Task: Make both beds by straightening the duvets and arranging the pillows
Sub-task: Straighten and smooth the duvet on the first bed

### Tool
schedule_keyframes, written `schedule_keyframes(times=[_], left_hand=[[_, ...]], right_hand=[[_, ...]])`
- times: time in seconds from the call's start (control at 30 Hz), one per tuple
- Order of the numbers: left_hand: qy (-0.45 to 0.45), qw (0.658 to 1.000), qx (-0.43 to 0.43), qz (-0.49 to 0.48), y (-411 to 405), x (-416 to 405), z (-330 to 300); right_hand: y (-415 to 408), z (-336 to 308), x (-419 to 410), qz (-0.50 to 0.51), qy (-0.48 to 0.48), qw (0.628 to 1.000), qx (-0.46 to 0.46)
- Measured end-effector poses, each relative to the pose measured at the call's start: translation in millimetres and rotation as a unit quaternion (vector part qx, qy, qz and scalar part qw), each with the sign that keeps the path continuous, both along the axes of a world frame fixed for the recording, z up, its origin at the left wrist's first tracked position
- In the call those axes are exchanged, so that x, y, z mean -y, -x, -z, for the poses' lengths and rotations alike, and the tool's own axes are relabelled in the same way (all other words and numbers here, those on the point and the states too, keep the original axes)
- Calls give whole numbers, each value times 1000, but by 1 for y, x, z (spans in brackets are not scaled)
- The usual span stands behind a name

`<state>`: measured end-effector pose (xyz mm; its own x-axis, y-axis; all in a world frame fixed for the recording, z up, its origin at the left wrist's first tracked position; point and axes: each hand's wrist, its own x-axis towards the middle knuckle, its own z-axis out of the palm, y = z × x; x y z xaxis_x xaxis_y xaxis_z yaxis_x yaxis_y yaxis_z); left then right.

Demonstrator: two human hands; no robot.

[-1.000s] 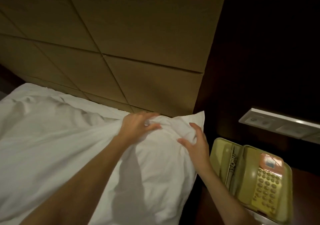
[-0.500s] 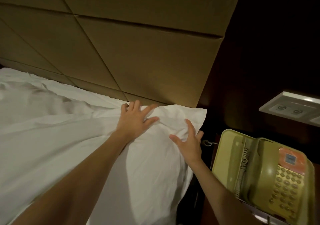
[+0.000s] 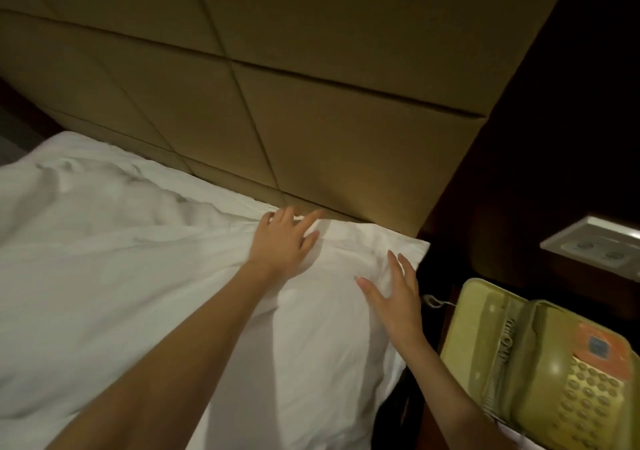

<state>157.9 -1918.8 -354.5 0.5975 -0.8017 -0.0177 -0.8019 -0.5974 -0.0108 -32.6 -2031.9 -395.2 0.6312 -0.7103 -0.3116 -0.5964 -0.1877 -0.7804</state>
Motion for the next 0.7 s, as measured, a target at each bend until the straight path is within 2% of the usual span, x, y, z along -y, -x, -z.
schedule_keyframes(times=[0.17, 0.37, 0.57, 0.7], left_hand=[[18, 996, -19, -84, -32, -98, -42], [81, 985, -4, -149, -70, -246, -51], [143, 970, -13, -198, -103, -335, -46], [149, 960, -9, -236, -125, -356, -42]], right_hand=[[-40, -43, -48, -85, 13, 994, 65], [-103, -78, -125, -188, 89, 977, 50], [-169, -99, -200, -334, 187, 922, 52], [-218, -98, -231, -378, 207, 901, 39]])
